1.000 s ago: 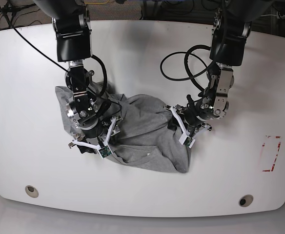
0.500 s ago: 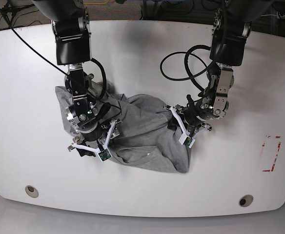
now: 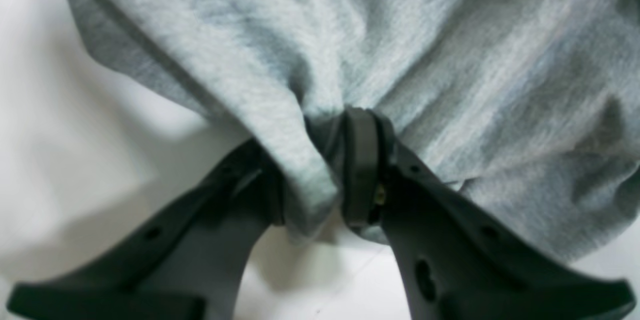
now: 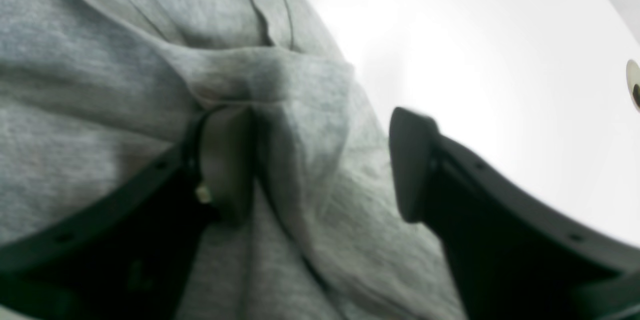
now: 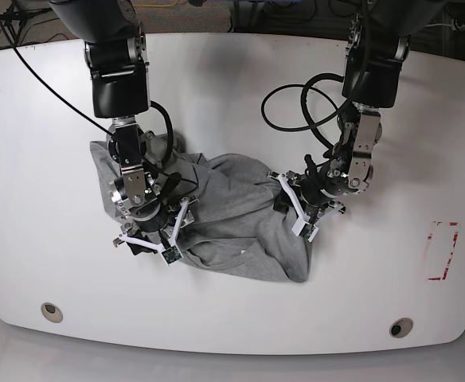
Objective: Fold the T-shirt properly
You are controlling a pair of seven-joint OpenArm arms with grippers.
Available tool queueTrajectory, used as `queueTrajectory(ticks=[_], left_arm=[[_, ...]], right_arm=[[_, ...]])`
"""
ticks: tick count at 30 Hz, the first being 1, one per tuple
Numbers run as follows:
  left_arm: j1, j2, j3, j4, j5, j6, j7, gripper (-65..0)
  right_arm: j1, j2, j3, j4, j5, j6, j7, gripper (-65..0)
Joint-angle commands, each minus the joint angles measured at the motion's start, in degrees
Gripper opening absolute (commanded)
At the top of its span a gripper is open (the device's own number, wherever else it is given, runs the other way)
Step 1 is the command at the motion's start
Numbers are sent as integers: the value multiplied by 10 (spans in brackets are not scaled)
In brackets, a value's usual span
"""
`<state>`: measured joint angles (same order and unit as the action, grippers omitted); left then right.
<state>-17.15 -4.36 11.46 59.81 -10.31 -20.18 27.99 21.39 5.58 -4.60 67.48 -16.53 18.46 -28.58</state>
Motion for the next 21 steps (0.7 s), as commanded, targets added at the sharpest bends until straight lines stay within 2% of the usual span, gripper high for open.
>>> queueTrajectory(ticks=[1,3,4,5,6,7,16,21], left_arm=[[3,-6,1,-5,29,11,53,-493],[3,-6,1,-5,29,11,53,-493],[3,-6,1,-5,29,11,53,-493],[3,-6,1,-5,29,11,53,-493],[2,-6,1,-5,29,11,53,-493],[2,-6,1,-5,29,11,53,-493],[0,-6,1,-5,29,11,53,-493],[0,-6,1,-5,29,11,52,-493]], right_arm=[[18,3,1,9,-1,-2,15,-369],[18,3,1,9,-1,-2,15,-455],[18,3,1,9,-1,-2,15,-530],[18,3,1,9,-1,-2,15,-558],[18,3,1,9,-1,-3,15,-633],[18,3,1,9,-1,-3,15,-650],[12,3,2,46,-2,-2,11,-650],[-5,3,2,107,-2,-2,-16,-650]])
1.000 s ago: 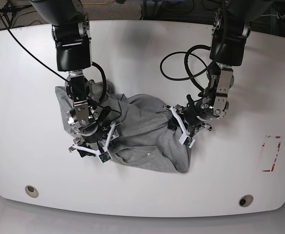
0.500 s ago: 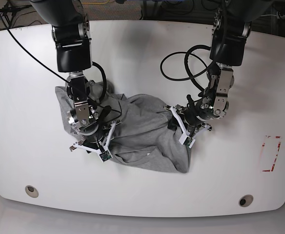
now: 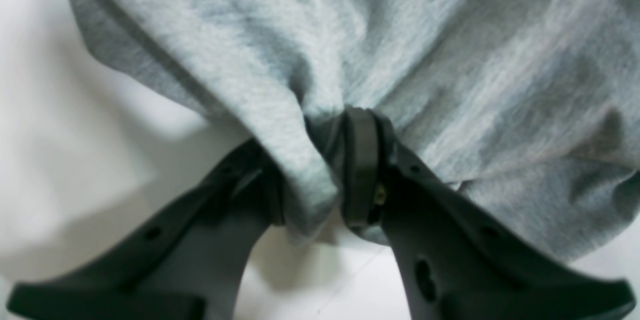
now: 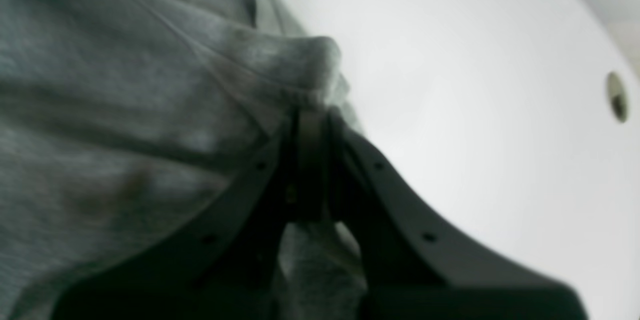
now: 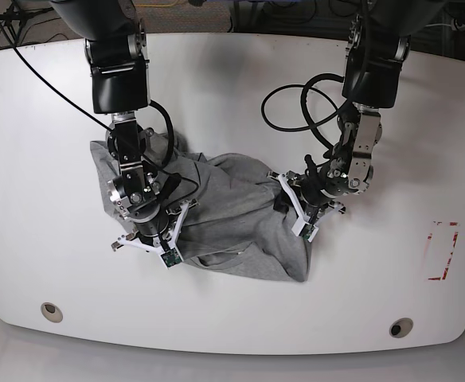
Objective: Fold the T-shirt properly
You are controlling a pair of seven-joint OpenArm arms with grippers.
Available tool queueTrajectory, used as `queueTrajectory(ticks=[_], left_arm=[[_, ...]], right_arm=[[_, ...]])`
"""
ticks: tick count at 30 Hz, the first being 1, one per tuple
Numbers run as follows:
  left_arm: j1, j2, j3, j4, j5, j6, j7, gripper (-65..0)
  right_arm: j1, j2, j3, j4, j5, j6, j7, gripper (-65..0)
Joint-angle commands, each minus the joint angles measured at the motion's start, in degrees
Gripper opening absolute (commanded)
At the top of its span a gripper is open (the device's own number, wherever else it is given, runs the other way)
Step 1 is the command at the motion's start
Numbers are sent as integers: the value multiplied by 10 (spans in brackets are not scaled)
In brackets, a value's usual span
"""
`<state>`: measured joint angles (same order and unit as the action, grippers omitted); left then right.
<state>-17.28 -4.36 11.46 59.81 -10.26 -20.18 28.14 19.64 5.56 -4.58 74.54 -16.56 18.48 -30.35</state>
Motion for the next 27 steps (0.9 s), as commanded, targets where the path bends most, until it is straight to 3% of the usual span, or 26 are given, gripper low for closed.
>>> queueTrajectory(ticks=[1,10,15,27], left_arm=[[0,-6,1,-5,28,11,50,-493],[-2,-11,-7,-3,28,11,44,-499],[-2,-16,-32,-2,27,12,27,-499],[-31,-17,-66,109,28,12,53,-497]], right_arm=[[11,3,3,51,-2,-2,-5,-650],[-5,6,6,143,-2,-5,-20,-650],[-1,5,40,175,-2,-5,-20,-650],[84,33,58,190,-1,-2,-20,-650]])
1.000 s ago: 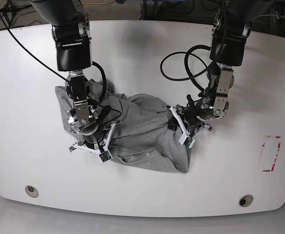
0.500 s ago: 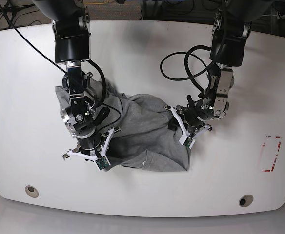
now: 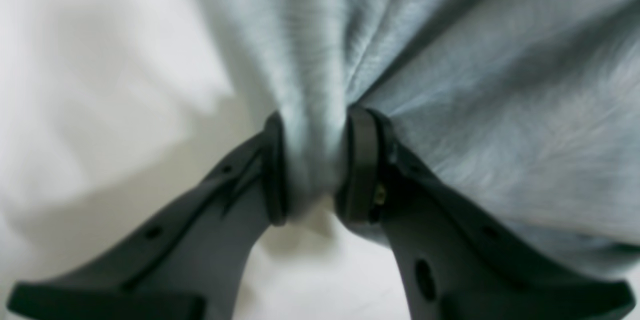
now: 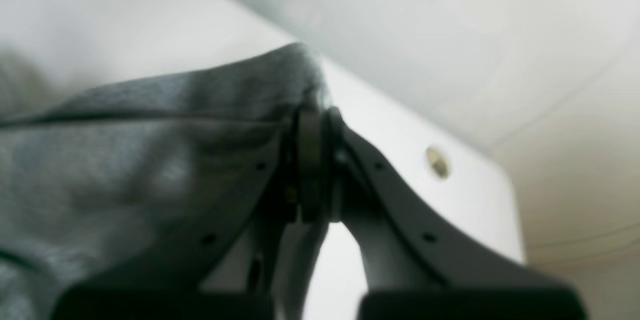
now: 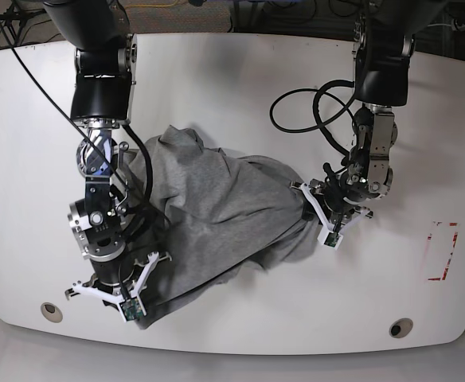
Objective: Fold the T-shirt properly
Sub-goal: 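Pull the right gripper back with the shirt, releasing the left gripper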
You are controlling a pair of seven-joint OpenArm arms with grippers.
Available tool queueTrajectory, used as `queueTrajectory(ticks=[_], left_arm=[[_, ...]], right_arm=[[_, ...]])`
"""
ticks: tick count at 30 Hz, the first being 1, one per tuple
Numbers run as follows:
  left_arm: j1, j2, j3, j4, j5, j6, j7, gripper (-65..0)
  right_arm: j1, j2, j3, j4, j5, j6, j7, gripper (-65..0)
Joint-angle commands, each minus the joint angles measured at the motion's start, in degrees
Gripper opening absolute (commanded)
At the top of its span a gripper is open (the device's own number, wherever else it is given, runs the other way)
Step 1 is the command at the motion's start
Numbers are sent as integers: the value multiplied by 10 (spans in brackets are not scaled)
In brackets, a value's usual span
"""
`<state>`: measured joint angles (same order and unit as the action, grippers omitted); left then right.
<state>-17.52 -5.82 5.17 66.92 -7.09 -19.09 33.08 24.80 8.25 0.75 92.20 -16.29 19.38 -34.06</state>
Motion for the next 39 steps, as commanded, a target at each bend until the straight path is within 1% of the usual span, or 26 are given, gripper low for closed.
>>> queueTrajectory(ticks=[1,6,12,16,19,21,23,25,28,35,39], left_arm=[[-32,-2,-4,53,-3,1,10,-497],[-47,-2,-7,123,-3,2,32,-497],[-71,-2,-43,212,-2,2,67,-497],[-100,-3,-48,249,-2,2,83,-497],[-107,-4,-48,280,-2,2,96,-497],[-107,-12,-48,296,-2,2,101,-497],[-106,-16,-48,310,-3,2,101,-497],[-106,-16,-48,326,-3,2,101,-496],[-102,-16,-48,345,-3,2,102,-494],[-68,-14,-47,351,-6,1,102,-493],[-42,10,-46,332,-15,0,102,-492]], right_arm=[[40,6,5,13,-4,-10,17,-650],[74,7,5,13,-4,-10,17,-650],[116,8,5,13,-4,-10,17,-650],[144,23,3,10,-4,-10,17,-650],[163,27,3,9,-3,-10,17,-650],[173,27,3,12,-4,-10,16,-650],[180,27,3,13,-4,-5,16,-650],[187,27,3,13,-4,10,12,-650],[198,27,3,13,-5,28,-2,-650],[198,25,2,13,-5,31,-11,-650],[195,25,2,13,-5,31,-11,-650]])
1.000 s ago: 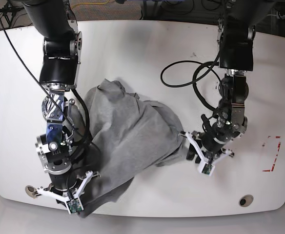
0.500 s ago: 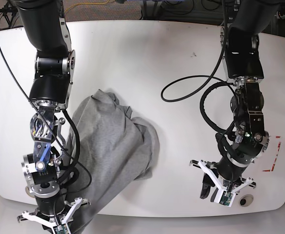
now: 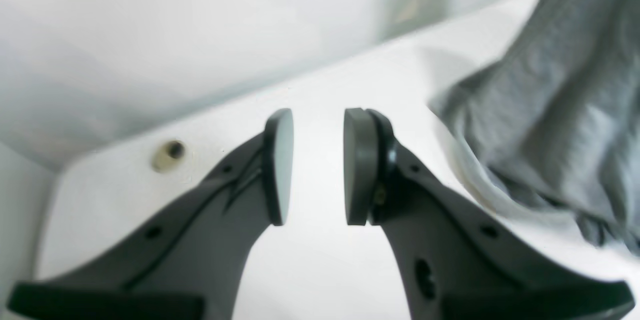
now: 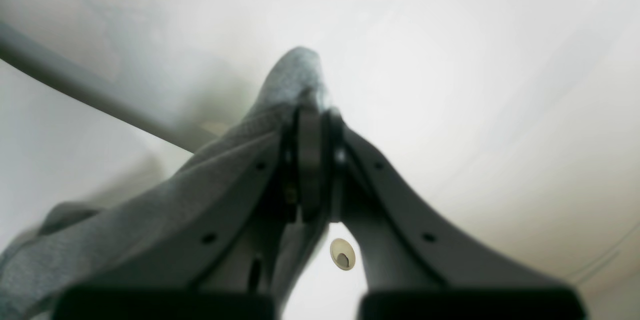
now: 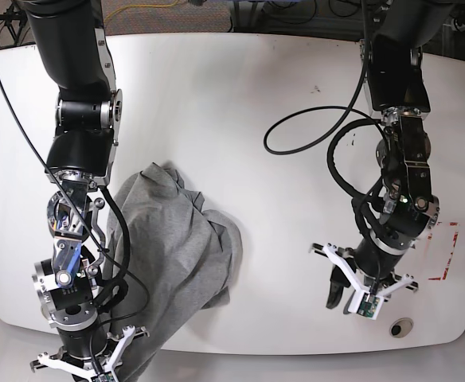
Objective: Fold the T-shirt properly
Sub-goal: 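Pull the right gripper back with the shirt, releasing the left gripper, then move the left gripper to the shirt's middle and grasp the fabric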
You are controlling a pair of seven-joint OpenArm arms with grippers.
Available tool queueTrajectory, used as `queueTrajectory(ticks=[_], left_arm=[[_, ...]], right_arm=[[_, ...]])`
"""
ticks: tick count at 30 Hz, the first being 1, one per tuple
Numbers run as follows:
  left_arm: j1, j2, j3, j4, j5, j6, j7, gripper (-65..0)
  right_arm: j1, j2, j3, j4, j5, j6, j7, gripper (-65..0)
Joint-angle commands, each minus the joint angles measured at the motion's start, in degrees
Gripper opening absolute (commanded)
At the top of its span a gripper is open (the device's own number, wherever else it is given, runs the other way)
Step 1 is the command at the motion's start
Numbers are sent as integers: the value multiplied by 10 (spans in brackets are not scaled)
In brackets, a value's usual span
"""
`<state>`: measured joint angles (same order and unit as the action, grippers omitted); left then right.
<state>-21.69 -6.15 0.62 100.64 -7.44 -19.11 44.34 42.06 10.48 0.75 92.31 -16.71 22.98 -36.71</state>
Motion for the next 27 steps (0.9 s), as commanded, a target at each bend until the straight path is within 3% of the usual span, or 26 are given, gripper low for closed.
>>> queueTrajectory(ticks=[1,5,7,12,15,20,27], left_arm=[[5,19,-1,-13,-17,0,-10,-490],[24,36,-1,-49,-43,0,-10,-482],[31,44,0,-78,-61,0,-10,-443],[42,66,0,-151,-97,0,-13,-271],[42,81,-1,-187,-110,1,-13,-212],[35,101,-1,-254,-125,1,-20,-204],[29,130,0,-348,-127,2,-87,-203]], right_arm=[[21,3,2,12,0,-5,15,-650],[11,3,2,12,0,-5,15,-650],[8,3,2,12,0,-5,15,-650],[4,3,3,12,0,-5,16,-650],[-3,4,3,12,0,-5,17,-650],[-6,4,3,14,0,-4,18,-650],[-14,4,3,24,0,-4,18,-650]])
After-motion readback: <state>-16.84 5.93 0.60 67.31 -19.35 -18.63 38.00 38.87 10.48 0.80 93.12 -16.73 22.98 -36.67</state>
